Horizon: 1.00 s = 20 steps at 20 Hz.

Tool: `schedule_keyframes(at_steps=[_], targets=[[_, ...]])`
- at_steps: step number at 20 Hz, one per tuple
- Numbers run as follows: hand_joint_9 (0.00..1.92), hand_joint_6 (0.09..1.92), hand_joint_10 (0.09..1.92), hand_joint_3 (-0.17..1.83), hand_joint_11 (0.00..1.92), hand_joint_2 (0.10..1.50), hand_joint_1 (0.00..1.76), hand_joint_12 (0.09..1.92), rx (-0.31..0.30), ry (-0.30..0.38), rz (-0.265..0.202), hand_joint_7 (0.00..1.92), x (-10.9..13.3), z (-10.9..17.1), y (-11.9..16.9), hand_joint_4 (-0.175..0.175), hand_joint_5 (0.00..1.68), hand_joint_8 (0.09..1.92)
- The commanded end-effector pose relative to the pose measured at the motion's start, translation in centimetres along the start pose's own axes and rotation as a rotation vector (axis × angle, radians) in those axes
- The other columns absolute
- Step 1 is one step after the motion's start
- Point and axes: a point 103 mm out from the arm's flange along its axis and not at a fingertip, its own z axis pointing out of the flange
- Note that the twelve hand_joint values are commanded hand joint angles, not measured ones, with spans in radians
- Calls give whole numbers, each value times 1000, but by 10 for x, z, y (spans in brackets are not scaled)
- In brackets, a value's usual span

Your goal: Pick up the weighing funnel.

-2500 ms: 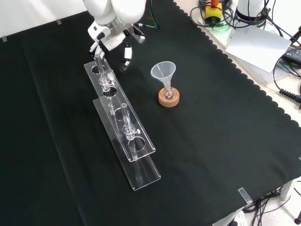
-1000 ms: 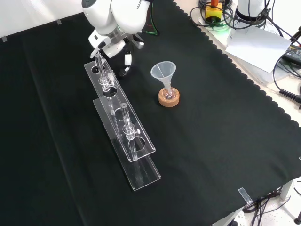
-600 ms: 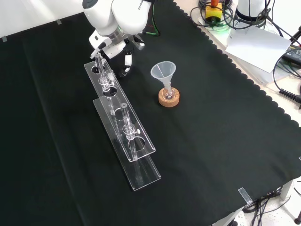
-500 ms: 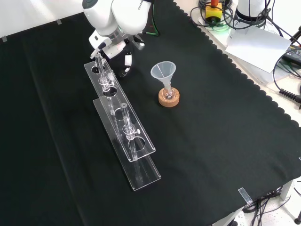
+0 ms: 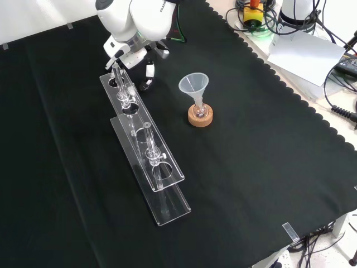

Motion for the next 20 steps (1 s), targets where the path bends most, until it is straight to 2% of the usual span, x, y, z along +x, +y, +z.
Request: schedule_keyframes(at_steps=[1, 8, 14, 20], targets=[[643, 665, 609, 643, 247, 650, 868, 1362, 4, -13, -6, 452, 8, -5, 1, -36, 587, 730], [637, 684, 609, 643, 237, 651, 868, 1365, 13, -61, -10, 446, 13, -5, 1, -33, 604, 729], [641, 914, 614, 640, 234, 660, 904, 1367, 22, -95, 4, 446, 14, -4, 3, 23, 872, 732], [647, 948, 612, 640, 238, 658, 967, 1362, 34, -131, 17, 434, 13, -4, 5, 26, 864, 727]])
